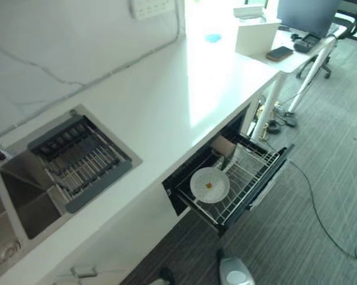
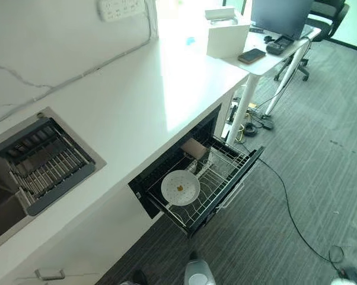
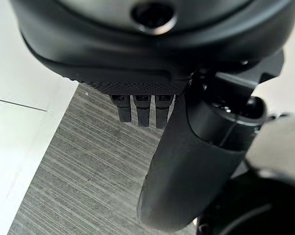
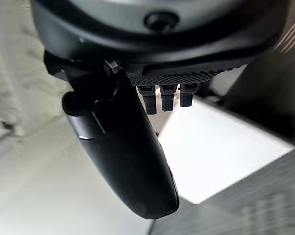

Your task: Place the dishes in the dishwasher.

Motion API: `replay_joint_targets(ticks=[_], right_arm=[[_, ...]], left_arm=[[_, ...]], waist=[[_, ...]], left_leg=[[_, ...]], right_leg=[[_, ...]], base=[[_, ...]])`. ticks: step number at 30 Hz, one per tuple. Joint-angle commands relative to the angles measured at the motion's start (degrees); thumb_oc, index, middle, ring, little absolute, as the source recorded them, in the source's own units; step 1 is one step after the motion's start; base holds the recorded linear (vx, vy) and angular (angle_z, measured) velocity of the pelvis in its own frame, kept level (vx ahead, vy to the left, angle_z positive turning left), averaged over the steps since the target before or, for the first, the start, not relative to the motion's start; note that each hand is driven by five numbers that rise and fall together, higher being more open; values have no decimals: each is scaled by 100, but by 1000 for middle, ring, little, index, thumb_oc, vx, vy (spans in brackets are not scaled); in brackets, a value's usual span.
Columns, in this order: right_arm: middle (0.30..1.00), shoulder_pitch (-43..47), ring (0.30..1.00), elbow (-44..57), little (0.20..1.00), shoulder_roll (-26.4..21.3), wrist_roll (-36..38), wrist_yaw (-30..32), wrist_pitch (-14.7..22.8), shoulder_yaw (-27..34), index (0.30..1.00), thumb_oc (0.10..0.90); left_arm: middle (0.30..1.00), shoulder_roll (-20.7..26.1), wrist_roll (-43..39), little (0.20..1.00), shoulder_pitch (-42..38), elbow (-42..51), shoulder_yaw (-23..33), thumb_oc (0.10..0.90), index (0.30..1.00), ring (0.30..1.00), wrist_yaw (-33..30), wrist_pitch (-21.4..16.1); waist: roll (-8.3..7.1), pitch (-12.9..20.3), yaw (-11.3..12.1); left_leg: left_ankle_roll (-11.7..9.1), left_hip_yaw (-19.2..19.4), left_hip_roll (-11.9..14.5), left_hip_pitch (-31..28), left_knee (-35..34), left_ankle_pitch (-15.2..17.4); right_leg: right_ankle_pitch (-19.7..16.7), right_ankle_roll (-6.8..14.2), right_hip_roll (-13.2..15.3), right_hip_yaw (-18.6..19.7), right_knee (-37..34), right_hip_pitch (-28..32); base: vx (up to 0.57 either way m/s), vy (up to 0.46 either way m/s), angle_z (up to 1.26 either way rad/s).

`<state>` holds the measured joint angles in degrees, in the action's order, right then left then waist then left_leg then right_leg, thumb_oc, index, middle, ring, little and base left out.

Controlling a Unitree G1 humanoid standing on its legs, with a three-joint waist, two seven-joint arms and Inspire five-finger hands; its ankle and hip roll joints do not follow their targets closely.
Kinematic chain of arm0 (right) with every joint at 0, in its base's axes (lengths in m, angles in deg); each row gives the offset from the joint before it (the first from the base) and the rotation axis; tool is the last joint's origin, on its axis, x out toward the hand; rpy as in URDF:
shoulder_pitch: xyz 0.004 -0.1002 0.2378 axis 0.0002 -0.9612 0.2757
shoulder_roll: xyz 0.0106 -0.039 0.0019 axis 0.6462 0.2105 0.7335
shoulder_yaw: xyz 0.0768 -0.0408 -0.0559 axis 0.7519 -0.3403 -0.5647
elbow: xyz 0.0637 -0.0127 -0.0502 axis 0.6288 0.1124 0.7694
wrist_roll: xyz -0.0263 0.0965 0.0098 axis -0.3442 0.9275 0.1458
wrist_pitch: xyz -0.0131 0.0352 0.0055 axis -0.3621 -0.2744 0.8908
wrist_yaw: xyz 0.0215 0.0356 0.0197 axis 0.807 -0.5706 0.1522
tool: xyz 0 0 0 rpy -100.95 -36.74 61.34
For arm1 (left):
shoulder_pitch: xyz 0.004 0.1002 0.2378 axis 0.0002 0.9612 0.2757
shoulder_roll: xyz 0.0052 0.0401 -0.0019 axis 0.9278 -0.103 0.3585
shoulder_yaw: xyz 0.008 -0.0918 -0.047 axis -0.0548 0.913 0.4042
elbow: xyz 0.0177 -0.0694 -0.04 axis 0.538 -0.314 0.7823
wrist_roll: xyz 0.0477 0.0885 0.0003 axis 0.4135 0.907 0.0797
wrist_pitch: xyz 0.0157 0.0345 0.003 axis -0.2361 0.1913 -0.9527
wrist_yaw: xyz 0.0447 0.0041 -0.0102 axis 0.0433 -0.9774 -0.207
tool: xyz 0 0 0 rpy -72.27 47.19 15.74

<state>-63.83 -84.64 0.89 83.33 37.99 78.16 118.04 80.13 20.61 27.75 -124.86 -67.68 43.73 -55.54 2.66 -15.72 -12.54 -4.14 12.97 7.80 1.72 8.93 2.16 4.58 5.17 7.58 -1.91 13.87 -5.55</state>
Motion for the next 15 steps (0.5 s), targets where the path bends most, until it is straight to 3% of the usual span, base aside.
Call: replay_joint_targets(ticks=[1,3,5,9,11,15], right_arm=[[900,712,900,55,900,-445,-49,-505,594,-440,900,800],[900,972,900,-244,900,-455,58,-628,579,-871,900,800],[900,1186,900,-235,900,-467,-131,-620,571,-1280,900,800],[900,1506,900,-204,900,-574,-524,-662,488,-1854,900,800],[900,1822,900,-225,900,-749,-1145,-817,182,-2377,900,800],[900,2230,900,-367,900,-892,-1434,-992,-26,-3049,900,800]], left_arm=[[900,167,-536,900,-601,320,-84,800,900,900,-7,-178],[900,185,-826,900,-703,533,-229,800,900,900,-188,-304],[900,229,-910,900,-724,806,-266,800,900,900,-460,-659],[900,368,-875,900,-678,1367,-351,800,900,900,-685,-899],[900,443,-683,900,-662,1651,-459,800,900,900,-849,-1021],[900,526,-408,900,-687,1906,-646,800,900,900,-952,-979]], waist=[[-90,-424,230],[24,-672,331],[154,-927,449],[239,-1214,711],[262,-1364,899],[295,-1408,1101]], left_leg=[[236,-708,-70,23,825,1246],[247,-876,-132,237,825,1132],[283,-1060,-204,443,825,997],[350,-1253,-339,777,825,777],[375,-1304,-471,1000,825,630],[392,-1252,-512,1387,881,487]], right_leg=[[675,-29,45,-40,332,76],[648,-117,21,-115,332,-23],[620,-209,-16,-214,339,-107],[823,-326,56,-345,982,-596],[1033,-385,153,-427,1506,-936],[1142,-443,223,-549,1903,-1334]], base=[[-92,7,6],[-151,73,13],[-144,99,41],[-114,44,43],[-107,64,54],[-55,6,60]])
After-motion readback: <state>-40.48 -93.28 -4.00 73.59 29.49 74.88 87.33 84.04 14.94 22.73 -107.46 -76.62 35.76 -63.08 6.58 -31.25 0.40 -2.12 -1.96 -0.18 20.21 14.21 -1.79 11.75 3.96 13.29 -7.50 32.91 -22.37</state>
